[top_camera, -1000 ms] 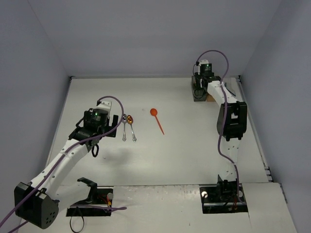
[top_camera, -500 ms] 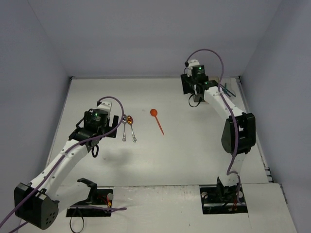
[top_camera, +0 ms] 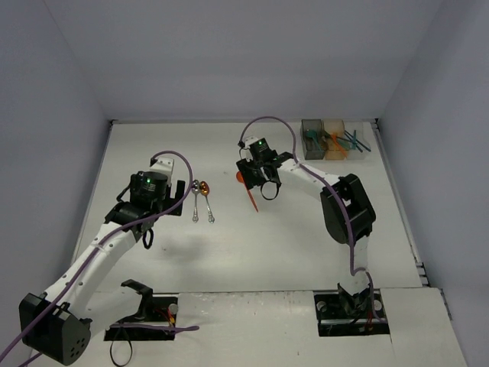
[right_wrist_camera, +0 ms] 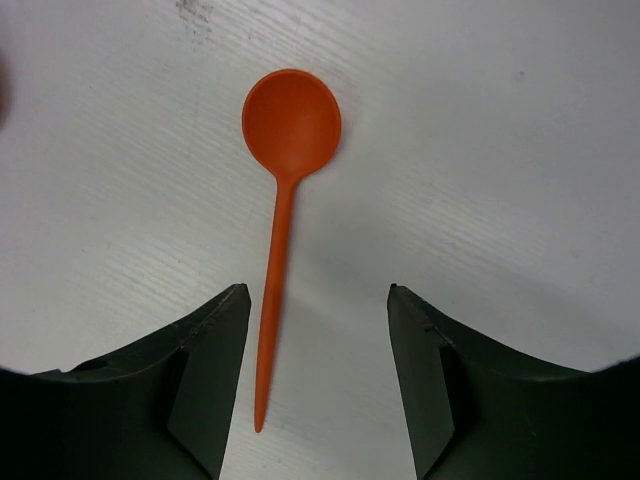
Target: Sort the eating utensils into containers
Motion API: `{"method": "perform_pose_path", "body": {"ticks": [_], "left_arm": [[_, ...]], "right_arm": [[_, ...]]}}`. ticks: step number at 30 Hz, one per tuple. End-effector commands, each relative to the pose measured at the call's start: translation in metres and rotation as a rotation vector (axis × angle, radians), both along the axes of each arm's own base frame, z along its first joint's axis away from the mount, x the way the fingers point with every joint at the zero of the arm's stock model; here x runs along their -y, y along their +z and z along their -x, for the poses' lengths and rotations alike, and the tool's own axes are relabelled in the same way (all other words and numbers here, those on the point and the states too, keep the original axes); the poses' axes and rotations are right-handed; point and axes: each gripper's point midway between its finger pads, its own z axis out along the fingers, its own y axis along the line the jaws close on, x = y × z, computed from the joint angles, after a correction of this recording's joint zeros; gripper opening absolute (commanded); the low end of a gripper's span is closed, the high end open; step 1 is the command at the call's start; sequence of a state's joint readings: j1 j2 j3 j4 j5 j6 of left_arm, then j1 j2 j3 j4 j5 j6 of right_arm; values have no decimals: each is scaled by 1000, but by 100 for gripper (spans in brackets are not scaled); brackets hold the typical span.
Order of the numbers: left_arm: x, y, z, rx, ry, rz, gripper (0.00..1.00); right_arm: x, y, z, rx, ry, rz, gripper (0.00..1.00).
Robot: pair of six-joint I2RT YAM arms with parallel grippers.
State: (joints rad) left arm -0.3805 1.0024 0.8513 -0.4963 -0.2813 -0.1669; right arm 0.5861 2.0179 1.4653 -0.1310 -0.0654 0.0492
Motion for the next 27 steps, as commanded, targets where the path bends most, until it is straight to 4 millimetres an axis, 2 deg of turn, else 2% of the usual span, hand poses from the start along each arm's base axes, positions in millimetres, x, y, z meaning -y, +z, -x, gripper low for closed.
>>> {"method": "perform_pose_path", "body": {"ticks": [1, 3, 10, 12, 18, 20, 22, 26, 27], "left_arm": [[2, 21, -6, 80, 9, 28, 97], [1, 22, -5, 84, 11, 27, 97], [1, 23, -5, 88, 14, 26, 97], [0, 24, -4, 89, 16, 24, 97], [0, 23, -5, 90, 19, 22, 97], [0, 24, -5, 92, 19, 23, 97], [0, 24, -5, 93, 19, 23, 97], [0, 23, -5, 88, 17, 21, 97], [0, 23, -5, 88, 17, 21, 97]], "right_arm": [[-16, 8, -16, 49, -21, -32, 53], [-21, -2, -15, 34, -13, -23, 53], [-35, -18, -10, 21, 9, -7, 47], [-35, -23, -7, 15, 10, 2, 40], [-33, -33, -3, 6, 2, 28, 8], [-30, -28, -6, 26, -2, 39, 0], [-26, -15, -14, 71, -6, 59, 0], [-7, 36, -38, 191, -39, 70, 0], [5, 50, -46, 224, -48, 78, 0]]}}
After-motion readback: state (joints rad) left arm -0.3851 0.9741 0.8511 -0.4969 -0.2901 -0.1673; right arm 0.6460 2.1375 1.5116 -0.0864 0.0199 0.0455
